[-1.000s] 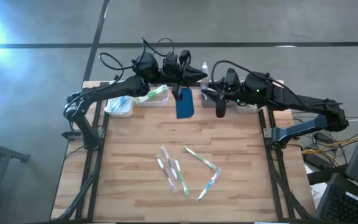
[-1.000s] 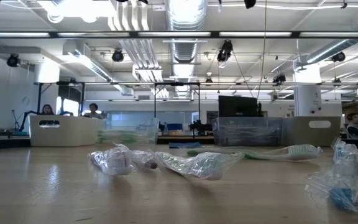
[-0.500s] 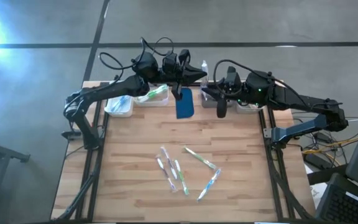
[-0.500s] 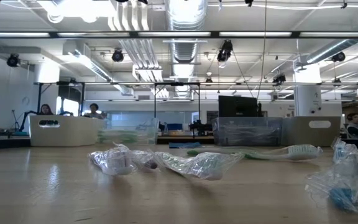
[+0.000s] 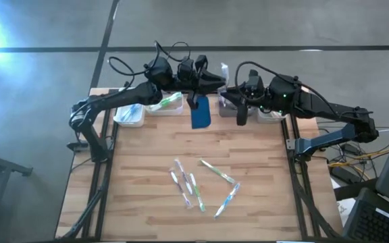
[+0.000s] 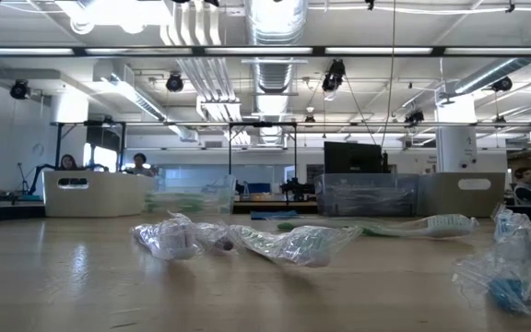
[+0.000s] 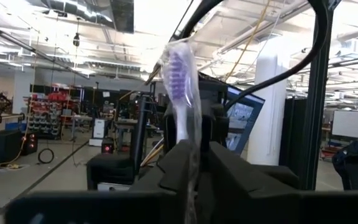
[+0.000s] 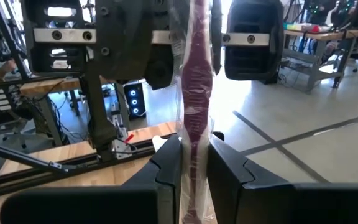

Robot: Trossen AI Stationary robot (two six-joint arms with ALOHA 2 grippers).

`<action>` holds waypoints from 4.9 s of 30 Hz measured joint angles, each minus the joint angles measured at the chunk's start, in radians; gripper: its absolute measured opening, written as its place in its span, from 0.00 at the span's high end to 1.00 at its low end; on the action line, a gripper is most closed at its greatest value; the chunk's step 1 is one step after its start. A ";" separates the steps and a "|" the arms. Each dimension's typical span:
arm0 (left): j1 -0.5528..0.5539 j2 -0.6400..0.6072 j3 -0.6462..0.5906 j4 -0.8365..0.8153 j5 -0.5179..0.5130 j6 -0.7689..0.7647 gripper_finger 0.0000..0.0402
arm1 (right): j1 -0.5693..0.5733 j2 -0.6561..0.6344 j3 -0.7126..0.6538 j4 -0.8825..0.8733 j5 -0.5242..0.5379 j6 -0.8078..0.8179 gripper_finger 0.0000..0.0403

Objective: Pick & Place Toothbrushes
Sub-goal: Put the purple toothbrush into the black bin

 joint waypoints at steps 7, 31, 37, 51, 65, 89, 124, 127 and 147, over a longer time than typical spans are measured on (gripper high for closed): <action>0.000 -0.007 0.008 -0.095 0.004 0.020 0.57 | 0.000 0.000 0.000 -0.001 0.000 -0.007 0.88; 0.047 -0.070 0.018 -0.309 -0.010 0.114 0.40 | 0.001 -0.076 0.000 -0.118 0.026 -0.030 0.88; 0.075 -0.111 0.018 -0.437 -0.010 0.134 0.40 | -0.001 -0.135 0.000 -0.167 0.066 -0.031 0.89; 0.129 -0.142 0.017 -0.843 -0.066 0.138 0.40 | -0.039 -0.206 0.028 -0.317 0.258 -0.037 0.88; 0.129 -0.142 0.017 -1.112 -0.158 0.140 0.40 | -0.219 -0.021 0.276 -0.750 0.257 -0.032 0.88; 0.124 -0.140 -0.183 -1.145 -0.205 -0.074 0.40 | -0.496 0.420 0.445 -0.973 0.042 -0.321 0.88; 0.122 -0.142 -0.174 -1.078 -0.203 -0.104 0.40 | -0.594 0.729 0.338 -0.995 -0.041 -0.326 0.89; 0.122 -0.142 -0.174 -1.078 -0.203 -0.106 0.40 | -0.595 0.724 0.306 -0.983 -0.041 -0.322 0.89; 0.122 -0.142 -0.177 -1.078 -0.202 -0.111 0.40 | -0.595 0.724 0.170 -0.853 -0.065 -0.323 0.89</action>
